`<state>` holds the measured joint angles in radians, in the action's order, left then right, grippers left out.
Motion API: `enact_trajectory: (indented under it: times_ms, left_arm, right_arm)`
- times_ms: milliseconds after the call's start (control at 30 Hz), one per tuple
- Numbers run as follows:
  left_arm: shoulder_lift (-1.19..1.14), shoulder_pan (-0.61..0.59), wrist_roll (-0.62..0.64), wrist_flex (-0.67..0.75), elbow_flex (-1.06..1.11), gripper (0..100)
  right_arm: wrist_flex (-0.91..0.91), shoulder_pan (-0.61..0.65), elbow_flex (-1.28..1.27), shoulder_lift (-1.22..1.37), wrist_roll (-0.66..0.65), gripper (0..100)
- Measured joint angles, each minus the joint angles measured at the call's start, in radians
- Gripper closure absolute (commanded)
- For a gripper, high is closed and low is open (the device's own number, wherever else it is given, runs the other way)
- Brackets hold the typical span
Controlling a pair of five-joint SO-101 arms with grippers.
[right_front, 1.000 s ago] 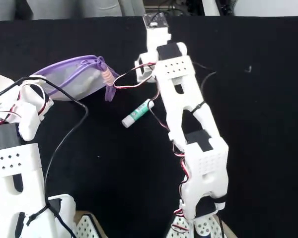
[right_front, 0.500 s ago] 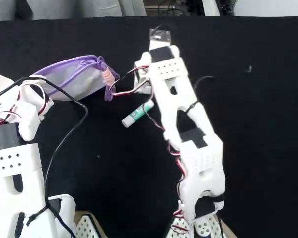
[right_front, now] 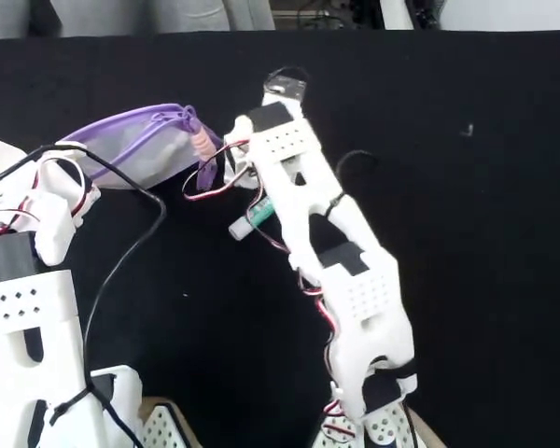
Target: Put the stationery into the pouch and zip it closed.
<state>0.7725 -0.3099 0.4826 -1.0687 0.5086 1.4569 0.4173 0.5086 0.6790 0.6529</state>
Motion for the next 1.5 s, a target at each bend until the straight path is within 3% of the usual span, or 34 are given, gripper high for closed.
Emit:
enact_trajectory:
  times_ms: [167,400,733,1000,1233,1500]
  left_arm:
    - [0.000,0.000,0.000,0.000,0.000,97]
    - [0.000,0.000,0.000,0.000,0.000,97]
    - [0.000,0.000,0.000,0.003,0.008,97]
    - [0.000,0.000,0.000,0.003,0.008,97]
    - [0.000,0.000,0.000,0.003,0.008,97]
    - [0.000,0.000,0.000,0.003,0.009,97]
  right_arm:
    - [-0.057,0.000,-0.009,0.077,0.000,76.1]
    - [-0.041,-0.014,0.006,0.106,0.000,98.7]
    - [0.000,-0.072,0.048,0.112,-0.061,98.1]
    - [0.172,-0.170,0.281,0.100,-0.064,98.2]
    - [0.192,-0.173,0.476,0.060,-0.172,98.5]
    - [0.276,-0.173,0.689,-0.012,-0.209,98.8]
